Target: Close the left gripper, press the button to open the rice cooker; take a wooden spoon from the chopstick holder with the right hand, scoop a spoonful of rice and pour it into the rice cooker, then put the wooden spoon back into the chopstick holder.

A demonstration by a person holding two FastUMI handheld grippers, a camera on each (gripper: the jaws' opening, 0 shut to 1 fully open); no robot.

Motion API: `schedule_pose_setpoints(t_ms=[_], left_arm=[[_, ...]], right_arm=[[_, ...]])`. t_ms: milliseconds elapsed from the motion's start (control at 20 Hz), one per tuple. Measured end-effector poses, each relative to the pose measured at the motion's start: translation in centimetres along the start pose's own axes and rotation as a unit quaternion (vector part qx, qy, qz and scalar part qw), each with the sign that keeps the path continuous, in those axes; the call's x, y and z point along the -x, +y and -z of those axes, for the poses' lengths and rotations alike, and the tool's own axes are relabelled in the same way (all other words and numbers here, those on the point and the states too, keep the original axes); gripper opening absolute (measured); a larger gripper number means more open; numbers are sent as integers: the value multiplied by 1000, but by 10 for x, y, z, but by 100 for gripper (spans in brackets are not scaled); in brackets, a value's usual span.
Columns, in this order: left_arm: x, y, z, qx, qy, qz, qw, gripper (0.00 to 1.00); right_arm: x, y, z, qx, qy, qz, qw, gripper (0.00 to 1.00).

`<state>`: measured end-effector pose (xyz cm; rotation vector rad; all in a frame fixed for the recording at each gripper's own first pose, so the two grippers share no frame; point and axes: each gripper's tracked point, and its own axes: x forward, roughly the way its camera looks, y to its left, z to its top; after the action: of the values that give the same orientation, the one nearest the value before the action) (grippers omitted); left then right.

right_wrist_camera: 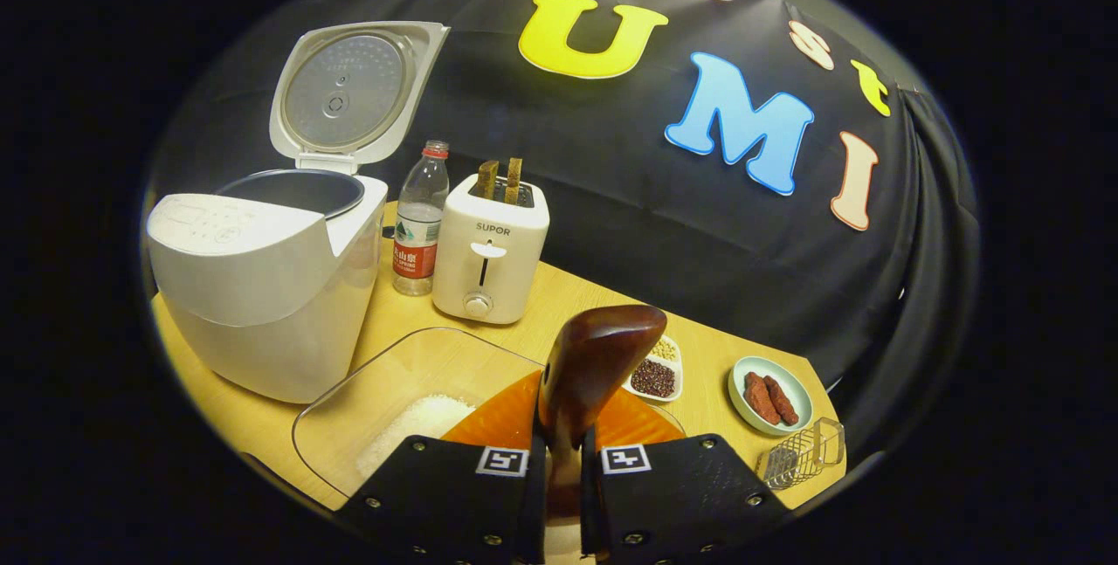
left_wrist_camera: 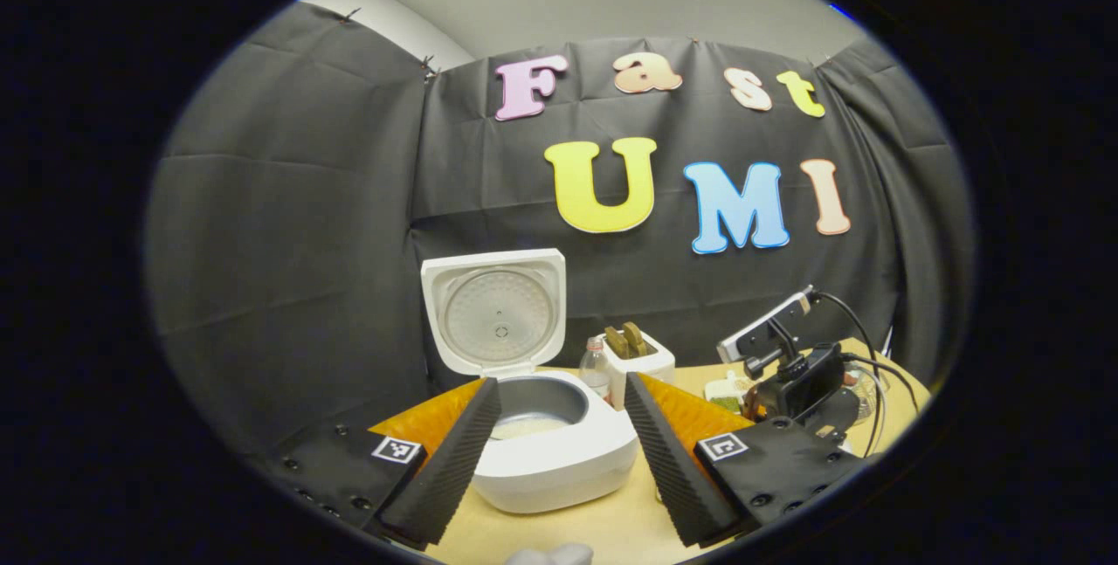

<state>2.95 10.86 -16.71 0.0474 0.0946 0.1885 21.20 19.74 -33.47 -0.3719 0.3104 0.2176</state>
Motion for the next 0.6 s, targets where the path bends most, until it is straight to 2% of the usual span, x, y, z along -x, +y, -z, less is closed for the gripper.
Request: schedule_pose_setpoints(t_ms=[350,500,600], left_arm=[[-2,10,3,1,5,-6,1000,99],[-1,14,8,-1,7,-6,1000,100],[-2,14,10,-4,7,-4,1000,99]], right_arm=[[1,27,2,-91,21,-31,995,16],[2,46,-1,-145,32,-55,987,16],[2,59,-7,-190,32,-74,978,16]])
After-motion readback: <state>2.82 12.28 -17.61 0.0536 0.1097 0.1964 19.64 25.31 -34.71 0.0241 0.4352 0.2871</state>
